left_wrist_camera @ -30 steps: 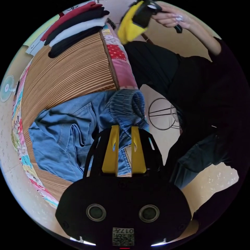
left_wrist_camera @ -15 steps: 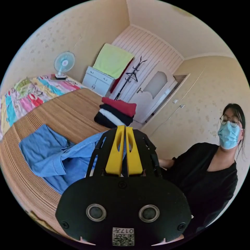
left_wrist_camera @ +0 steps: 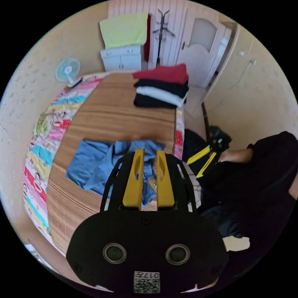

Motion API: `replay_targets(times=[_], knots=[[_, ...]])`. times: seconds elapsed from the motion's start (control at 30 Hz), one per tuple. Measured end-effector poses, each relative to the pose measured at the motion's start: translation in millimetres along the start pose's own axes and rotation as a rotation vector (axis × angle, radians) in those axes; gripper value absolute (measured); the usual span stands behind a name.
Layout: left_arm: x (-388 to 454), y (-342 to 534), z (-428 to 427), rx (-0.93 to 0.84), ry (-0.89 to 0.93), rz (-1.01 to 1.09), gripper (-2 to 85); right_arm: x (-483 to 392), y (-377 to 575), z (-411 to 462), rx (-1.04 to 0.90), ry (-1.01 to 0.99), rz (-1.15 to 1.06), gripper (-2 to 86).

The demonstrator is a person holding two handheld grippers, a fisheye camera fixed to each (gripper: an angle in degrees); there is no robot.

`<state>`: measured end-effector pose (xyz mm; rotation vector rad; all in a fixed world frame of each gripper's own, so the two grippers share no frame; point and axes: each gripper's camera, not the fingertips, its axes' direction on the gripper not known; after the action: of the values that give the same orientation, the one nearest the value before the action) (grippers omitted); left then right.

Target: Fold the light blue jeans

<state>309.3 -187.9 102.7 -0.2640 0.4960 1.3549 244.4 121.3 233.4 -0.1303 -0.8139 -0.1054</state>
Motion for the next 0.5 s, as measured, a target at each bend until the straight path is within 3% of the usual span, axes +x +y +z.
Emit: replay_targets(times=[0.07,0.13,0.33,0.5], knots=[[-1,-12,65,-0.16,0.041,0.05,9.9,12,2,1,0.004,-0.036,0.035,16.3],[4,-23,89,-0.197,0.007,0.099,11.2,21,5,1,0.013,-0.053,0.061,16.2],[57,-71,111,-0.15,-0.157,0.369,13.5,42,10,0,0.032,-0.066,0.125,16.2],[77,-77,187,-0.455,-0.3,0.525,13.2,58,10,8,0.039,-0.12,0.162,16.2]])
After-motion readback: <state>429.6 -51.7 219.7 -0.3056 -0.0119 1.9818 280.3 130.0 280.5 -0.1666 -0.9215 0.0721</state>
